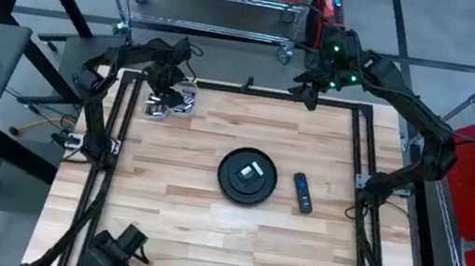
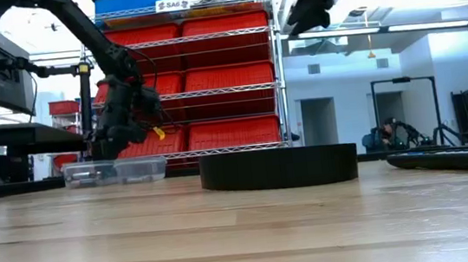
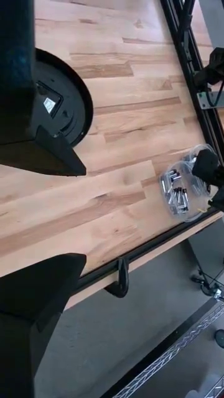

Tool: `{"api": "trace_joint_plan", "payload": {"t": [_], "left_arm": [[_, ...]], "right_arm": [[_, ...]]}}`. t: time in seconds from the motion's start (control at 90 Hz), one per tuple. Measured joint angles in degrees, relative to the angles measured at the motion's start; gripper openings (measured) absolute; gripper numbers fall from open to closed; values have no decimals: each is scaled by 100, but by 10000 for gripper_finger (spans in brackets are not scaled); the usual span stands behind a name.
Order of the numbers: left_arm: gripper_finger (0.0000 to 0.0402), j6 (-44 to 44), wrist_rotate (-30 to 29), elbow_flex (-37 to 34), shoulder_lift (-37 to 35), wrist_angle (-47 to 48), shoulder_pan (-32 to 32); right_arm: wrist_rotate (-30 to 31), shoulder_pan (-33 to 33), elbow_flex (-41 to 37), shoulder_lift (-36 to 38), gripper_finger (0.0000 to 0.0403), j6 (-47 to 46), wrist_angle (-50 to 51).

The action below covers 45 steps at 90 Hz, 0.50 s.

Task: Insert battery
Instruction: Insert the silver battery into the wall clock battery compartment

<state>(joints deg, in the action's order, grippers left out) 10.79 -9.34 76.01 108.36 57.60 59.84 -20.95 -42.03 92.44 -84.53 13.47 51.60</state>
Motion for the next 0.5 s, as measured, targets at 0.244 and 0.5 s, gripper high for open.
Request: {"api": "trace_joint_plan", "payload": {"t": [0.244, 0.5], "left_arm": [[169, 644, -189, 7, -215, -139, -14], [169, 1467, -219, -31, -212, -93, 2]], "right_arm": [[0, -1, 0, 0, 204, -2, -16], [-2, 19, 0, 0, 205, -144, 93]]}}
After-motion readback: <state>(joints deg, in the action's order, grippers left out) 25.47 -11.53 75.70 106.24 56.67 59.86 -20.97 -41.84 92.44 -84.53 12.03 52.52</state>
